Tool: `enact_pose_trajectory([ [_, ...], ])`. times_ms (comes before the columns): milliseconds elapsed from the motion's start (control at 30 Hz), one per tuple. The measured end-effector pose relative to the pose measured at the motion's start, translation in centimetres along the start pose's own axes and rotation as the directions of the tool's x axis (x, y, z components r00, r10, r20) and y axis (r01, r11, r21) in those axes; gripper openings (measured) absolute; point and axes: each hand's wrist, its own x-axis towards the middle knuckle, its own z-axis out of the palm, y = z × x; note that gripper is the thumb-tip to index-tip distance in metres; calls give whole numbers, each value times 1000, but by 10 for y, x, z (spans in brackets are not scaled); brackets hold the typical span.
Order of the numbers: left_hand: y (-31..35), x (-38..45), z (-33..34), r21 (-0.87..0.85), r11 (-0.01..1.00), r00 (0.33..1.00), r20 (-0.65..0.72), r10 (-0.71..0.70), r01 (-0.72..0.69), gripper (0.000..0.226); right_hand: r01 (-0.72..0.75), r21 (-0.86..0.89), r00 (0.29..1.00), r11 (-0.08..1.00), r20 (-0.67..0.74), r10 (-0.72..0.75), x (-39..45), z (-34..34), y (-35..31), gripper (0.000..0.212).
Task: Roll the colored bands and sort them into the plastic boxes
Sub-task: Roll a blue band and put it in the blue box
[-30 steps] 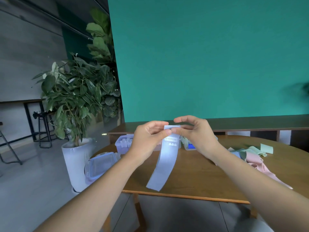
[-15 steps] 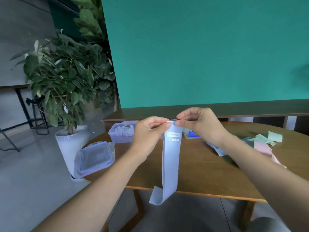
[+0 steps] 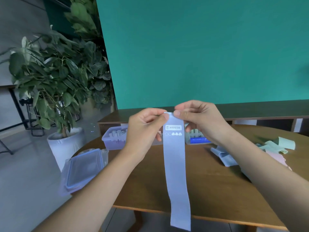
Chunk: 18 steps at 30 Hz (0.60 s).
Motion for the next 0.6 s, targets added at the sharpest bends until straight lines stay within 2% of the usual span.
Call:
enact_pose_trajectory([
  [200,-88,5,1,338,939,997,18,-80,69,6,-127,-199,992,972,-14,127,22,-10,83,15],
  [333,-138,11,3,371,918,989,4,-150,137,5,-197,-214,980,957,-31,195,32,-16,141,13],
  [500,-194,22,6,379,902,974,4,-224,206,6,-296,-234,954,926,-34,297,43,-19,198,24],
  [600,-226,32,4,409,884,972,-38,-231,226,11,-358,-277,933,892,-62,355,47,-20,230,23],
])
